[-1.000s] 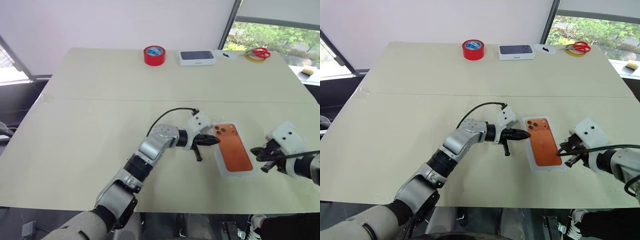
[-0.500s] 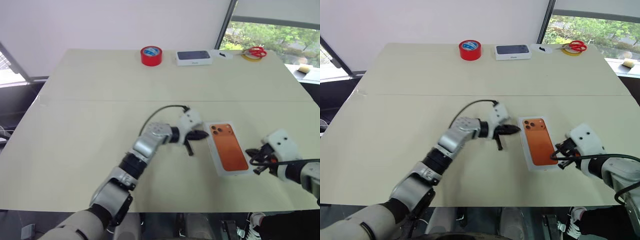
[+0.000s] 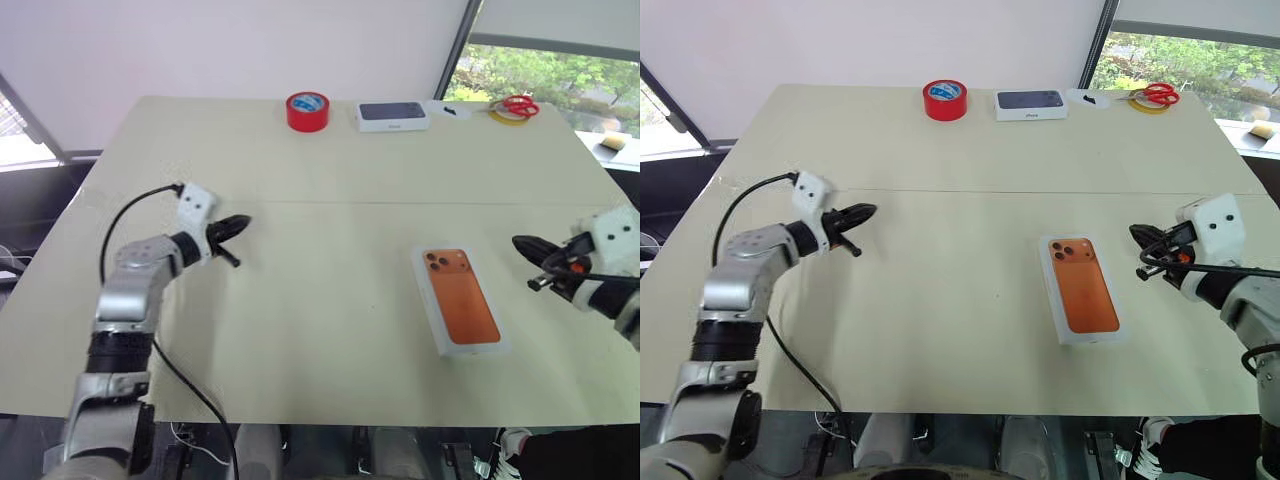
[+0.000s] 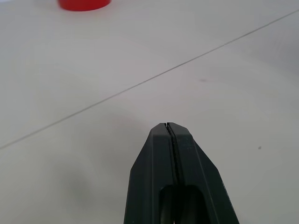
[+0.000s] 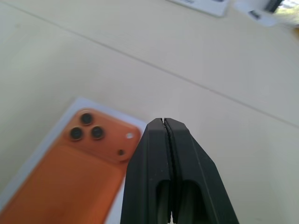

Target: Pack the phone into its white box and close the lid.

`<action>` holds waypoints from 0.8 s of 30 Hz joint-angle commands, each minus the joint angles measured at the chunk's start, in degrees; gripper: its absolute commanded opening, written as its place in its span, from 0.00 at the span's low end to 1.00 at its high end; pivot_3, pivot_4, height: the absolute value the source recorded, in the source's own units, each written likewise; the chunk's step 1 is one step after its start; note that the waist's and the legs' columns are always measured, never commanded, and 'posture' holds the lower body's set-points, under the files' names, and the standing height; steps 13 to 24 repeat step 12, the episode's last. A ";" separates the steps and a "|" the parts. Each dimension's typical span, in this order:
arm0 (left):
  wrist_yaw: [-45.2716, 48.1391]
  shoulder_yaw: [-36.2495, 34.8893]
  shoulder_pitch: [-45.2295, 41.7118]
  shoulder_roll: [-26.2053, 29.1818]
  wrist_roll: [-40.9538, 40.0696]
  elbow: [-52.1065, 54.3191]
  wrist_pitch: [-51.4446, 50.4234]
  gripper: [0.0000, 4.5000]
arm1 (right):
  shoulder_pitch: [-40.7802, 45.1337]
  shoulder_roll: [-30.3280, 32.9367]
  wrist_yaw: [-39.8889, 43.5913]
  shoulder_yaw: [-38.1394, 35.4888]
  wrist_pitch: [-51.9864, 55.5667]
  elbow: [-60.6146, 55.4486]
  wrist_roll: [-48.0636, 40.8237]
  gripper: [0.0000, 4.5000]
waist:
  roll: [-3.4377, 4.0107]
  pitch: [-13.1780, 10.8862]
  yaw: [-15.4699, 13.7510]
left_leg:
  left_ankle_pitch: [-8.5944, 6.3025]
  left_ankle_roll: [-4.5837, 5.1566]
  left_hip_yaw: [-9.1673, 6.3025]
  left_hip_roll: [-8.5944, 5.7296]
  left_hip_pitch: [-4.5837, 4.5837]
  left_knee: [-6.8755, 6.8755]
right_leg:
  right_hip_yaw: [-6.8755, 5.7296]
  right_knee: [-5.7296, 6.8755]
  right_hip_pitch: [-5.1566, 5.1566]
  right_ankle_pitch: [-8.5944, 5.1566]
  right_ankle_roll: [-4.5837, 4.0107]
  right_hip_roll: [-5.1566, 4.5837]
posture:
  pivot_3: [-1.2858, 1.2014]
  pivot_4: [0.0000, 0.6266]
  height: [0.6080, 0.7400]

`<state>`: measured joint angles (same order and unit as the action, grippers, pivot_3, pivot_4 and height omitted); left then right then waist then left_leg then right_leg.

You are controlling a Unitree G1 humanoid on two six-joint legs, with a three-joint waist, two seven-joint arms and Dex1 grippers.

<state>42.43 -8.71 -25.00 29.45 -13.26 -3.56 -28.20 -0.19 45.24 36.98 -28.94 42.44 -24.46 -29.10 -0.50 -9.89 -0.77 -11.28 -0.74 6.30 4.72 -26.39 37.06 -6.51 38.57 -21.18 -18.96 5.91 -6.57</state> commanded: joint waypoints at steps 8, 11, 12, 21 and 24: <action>-2.71 -3.92 4.92 3.40 -3.56 7.30 -2.40 0.00 | 2.06 -1.50 1.91 3.41 -3.84 3.13 -1.32 0.01 | 0.01 0.00 0.09 | 0.00 -0.01 0.05 0.02 0.00 -0.03 | 0.02 0.03 -0.05 0.00 0.00 0.01 | 0.52 0.24 0.93; -3.39 -4.41 5.13 4.07 -4.02 7.25 -2.59 0.00 | 2.52 -1.59 2.24 3.46 -4.35 3.65 -1.66 0.01 | 0.01 0.00 0.09 | 0.01 -0.02 0.10 0.02 0.01 -0.03 | 0.02 0.06 -0.07 0.00 0.00 0.02 | 0.52 0.24 0.93; -3.72 -4.70 5.09 4.10 -4.30 7.19 -2.73 0.00 | 2.45 -1.55 2.37 3.53 -4.53 3.81 -1.68 0.01 | 0.01 0.00 0.09 | 0.01 -0.03 0.10 0.02 0.01 -0.03 | 0.02 0.06 -0.08 0.00 0.00 0.02 | 0.52 0.24 0.93; -3.72 -4.70 5.09 4.10 -4.30 7.19 -2.73 0.00 | 2.45 -1.55 2.37 3.53 -4.53 3.81 -1.68 0.01 | 0.01 0.00 0.09 | 0.01 -0.03 0.10 0.02 0.01 -0.03 | 0.02 0.06 -0.08 0.00 0.00 0.02 | 0.52 0.24 0.93; -3.72 -4.70 5.09 4.10 -4.30 7.19 -2.73 0.00 | 2.45 -1.55 2.37 3.53 -4.53 3.81 -1.68 0.01 | 0.01 0.00 0.09 | 0.01 -0.03 0.10 0.02 0.01 -0.03 | 0.02 0.06 -0.08 0.00 0.00 0.02 | 0.52 0.24 0.93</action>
